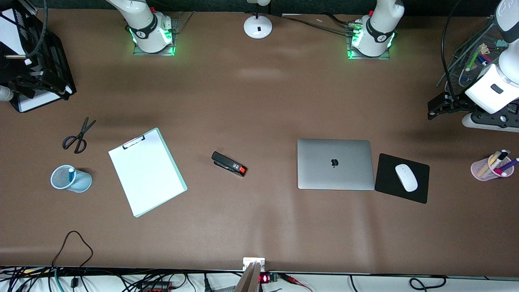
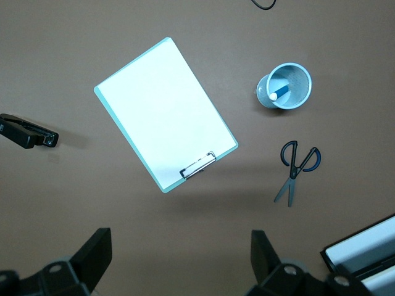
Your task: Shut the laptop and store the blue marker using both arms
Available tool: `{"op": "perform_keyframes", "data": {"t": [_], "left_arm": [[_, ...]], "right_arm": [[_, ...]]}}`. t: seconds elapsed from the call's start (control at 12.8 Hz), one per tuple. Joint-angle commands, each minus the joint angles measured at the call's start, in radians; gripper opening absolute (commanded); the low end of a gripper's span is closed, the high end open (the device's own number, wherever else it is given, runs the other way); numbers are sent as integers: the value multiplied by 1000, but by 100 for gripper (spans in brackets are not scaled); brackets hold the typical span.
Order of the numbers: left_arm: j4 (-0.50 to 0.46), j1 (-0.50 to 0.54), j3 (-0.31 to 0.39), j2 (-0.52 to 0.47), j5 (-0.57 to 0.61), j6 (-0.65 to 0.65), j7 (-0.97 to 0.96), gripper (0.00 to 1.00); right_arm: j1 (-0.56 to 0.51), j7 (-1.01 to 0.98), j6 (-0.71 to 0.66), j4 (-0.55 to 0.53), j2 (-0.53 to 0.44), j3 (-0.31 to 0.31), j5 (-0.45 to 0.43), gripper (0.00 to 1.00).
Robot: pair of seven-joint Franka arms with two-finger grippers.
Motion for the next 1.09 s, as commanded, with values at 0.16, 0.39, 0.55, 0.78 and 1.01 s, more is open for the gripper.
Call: {"op": "perform_keyframes", "data": {"t": [0.16, 0.39, 0.55, 0.78, 1.01], "left_arm": [[6, -9, 6, -11, -5, -11, 1, 100], [6, -9, 6, -11, -5, -11, 1, 100], [6, -9, 6, -11, -5, -11, 1, 100], [6, -9, 6, -11, -5, -11, -2, 100], [6, -9, 6, -10, -5, -11, 0, 100]], "right_arm": [[5, -9, -23, 24, 7, 10, -11, 100], [6, -12, -25, 24, 14, 12, -6, 100], [12, -29, -26, 24, 13, 15, -6, 100], [18, -29, -28, 24, 13, 16, -5, 100], [21, -29, -28, 26, 13, 16, -5, 100]]}}
